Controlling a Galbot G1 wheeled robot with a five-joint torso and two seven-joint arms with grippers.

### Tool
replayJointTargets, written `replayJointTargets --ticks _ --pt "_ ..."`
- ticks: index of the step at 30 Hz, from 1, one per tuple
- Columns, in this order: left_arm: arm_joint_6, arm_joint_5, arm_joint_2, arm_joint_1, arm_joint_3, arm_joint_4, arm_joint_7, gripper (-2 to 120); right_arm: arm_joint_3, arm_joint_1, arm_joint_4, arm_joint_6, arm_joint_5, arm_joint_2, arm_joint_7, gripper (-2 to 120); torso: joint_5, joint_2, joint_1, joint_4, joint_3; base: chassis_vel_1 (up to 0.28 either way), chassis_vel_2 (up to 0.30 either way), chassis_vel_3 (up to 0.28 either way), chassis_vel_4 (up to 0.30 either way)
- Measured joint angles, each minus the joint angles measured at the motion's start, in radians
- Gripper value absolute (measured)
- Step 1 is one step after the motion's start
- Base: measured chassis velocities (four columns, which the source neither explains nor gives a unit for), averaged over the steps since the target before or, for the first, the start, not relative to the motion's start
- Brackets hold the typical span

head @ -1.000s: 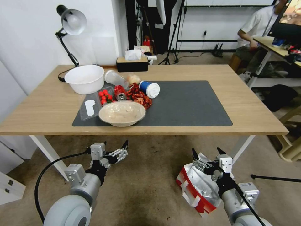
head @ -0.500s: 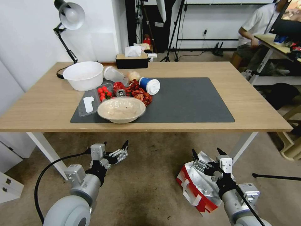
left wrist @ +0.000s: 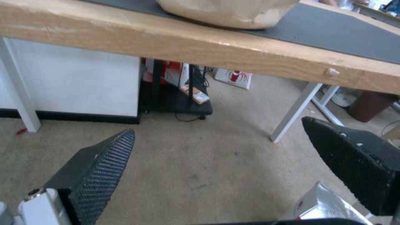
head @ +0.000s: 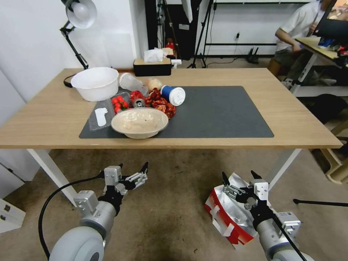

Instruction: Pick up the food delivery bag from the floor and place it on the table.

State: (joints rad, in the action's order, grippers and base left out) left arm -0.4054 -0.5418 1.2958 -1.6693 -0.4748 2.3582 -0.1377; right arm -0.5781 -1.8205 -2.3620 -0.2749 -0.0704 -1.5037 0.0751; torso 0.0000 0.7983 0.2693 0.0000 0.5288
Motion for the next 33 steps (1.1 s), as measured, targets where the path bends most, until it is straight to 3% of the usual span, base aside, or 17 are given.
replayJointTargets --ticks 33 --pt "-0.006 0.009 0.001 -0.008 -0.001 0.009 0.003 100 0.001 -0.003 0.000 0.000 0.002 0.001 -0.001 100 -0.0001 -0.144 -0.059 0.0000 -0.085 0.000 0.000 0.000 0.000"
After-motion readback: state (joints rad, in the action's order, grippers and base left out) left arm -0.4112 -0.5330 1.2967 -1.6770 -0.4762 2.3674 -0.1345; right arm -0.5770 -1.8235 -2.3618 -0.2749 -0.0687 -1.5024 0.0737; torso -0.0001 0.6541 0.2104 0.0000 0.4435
